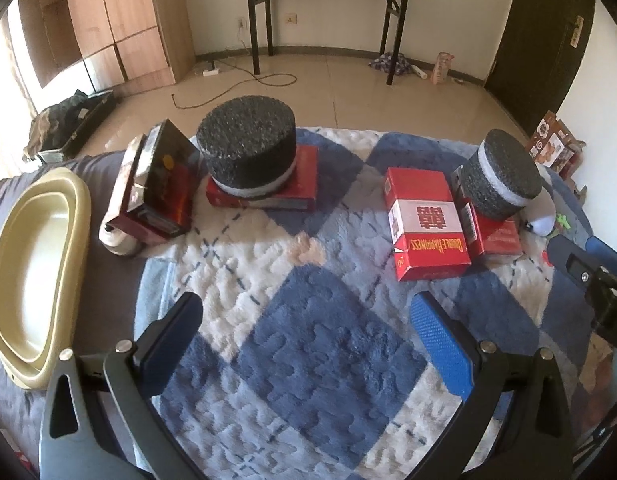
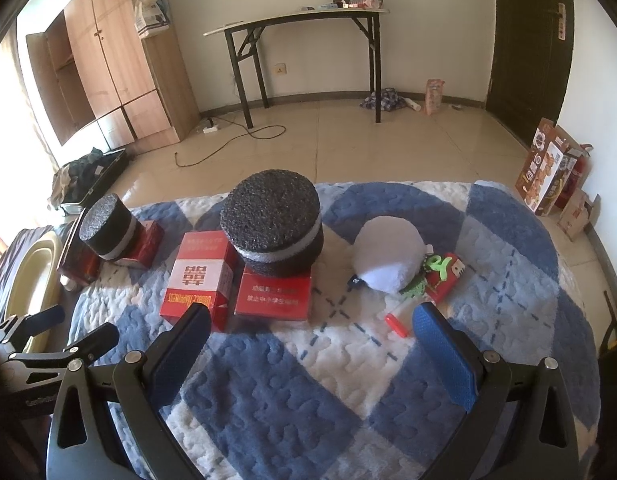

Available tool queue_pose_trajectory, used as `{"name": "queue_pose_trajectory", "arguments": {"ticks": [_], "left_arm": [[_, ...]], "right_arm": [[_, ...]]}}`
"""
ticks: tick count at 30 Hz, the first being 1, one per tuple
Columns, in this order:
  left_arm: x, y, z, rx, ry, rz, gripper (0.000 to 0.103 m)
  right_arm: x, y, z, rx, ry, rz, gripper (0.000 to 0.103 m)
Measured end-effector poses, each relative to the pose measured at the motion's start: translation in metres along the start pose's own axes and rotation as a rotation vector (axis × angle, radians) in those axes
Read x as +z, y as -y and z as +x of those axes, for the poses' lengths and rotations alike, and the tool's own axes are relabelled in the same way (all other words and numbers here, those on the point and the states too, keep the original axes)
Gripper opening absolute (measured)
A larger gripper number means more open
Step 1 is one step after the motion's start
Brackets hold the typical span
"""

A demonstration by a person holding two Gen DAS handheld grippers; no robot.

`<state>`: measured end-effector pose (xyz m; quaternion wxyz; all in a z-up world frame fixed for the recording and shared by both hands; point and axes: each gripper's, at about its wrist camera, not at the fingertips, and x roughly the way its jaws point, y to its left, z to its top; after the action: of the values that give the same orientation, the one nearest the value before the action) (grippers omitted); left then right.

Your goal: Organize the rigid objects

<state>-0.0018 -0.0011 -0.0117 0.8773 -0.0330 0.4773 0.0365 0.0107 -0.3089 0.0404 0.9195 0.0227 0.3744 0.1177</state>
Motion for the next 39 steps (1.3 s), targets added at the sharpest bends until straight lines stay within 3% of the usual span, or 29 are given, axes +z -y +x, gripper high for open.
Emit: {"name": "queue_pose_trajectory", "arguments": {"ticks": [39], "left_arm": [[-0.0034, 0.0021, 0.0051, -0.018, -0.023, 0.000, 0.103]], "right_arm": [[-0.0011, 0.0031, 0.0079, -0.007, -0.025, 0.008, 0.103]]}}
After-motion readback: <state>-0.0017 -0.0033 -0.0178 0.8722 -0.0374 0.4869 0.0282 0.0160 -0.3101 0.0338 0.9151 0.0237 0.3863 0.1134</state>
